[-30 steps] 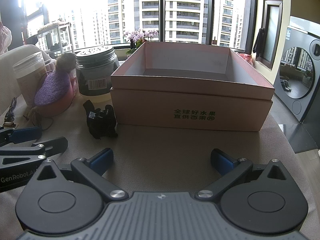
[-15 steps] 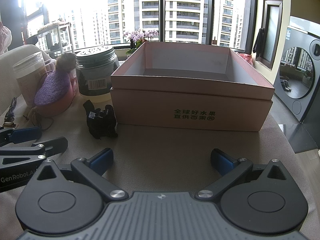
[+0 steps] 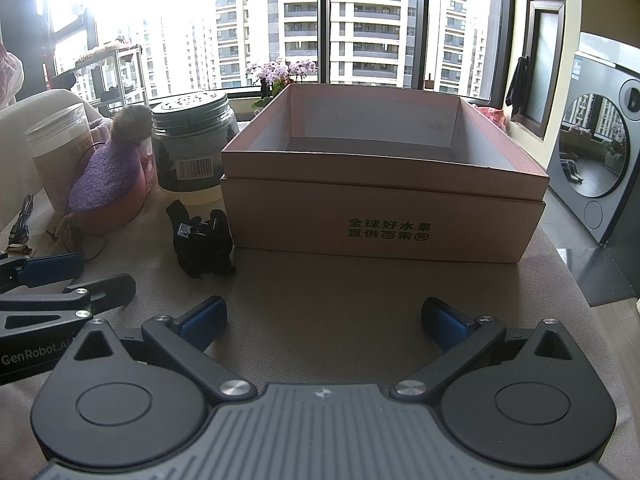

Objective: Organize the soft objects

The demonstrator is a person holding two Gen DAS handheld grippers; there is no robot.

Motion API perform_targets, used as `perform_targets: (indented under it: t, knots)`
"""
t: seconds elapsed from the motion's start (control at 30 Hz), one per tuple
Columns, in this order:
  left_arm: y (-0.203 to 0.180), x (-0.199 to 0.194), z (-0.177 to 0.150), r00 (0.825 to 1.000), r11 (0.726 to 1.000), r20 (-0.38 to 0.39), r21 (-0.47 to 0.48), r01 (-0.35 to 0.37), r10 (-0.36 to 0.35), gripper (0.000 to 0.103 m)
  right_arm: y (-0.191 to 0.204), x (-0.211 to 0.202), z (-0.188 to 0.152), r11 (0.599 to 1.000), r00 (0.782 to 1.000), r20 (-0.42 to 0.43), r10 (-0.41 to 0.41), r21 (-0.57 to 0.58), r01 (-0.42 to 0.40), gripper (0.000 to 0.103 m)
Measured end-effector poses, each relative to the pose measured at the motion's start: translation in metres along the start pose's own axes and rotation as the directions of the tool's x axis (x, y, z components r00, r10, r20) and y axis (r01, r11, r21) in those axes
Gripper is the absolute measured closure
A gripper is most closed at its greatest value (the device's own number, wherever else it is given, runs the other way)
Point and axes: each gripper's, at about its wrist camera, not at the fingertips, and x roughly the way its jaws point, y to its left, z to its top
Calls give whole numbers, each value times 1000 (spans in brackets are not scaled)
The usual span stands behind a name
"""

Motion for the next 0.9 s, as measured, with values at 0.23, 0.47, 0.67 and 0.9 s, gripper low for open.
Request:
perform_targets:
  t: [0.23, 0.47, 0.67, 0.9]
  knots:
    - [0, 0, 0, 1000, 1000, 0, 0, 0, 0, 39, 0, 0, 0, 1000, 1000, 0, 0, 0, 0, 0]
    - [0, 0, 0, 1000, 1000, 0, 0, 0, 0, 39, 0, 0, 0, 1000, 1000, 0, 0, 0, 0, 0]
    - [0, 0, 0, 1000, 1000, 0, 0, 0, 0, 39, 0, 0, 0, 1000, 1000, 0, 0, 0, 0, 0]
    - [0, 0, 0, 1000, 1000, 0, 0, 0, 0, 39, -1, -1, -1, 1000, 1000, -4, 8, -8, -8, 0]
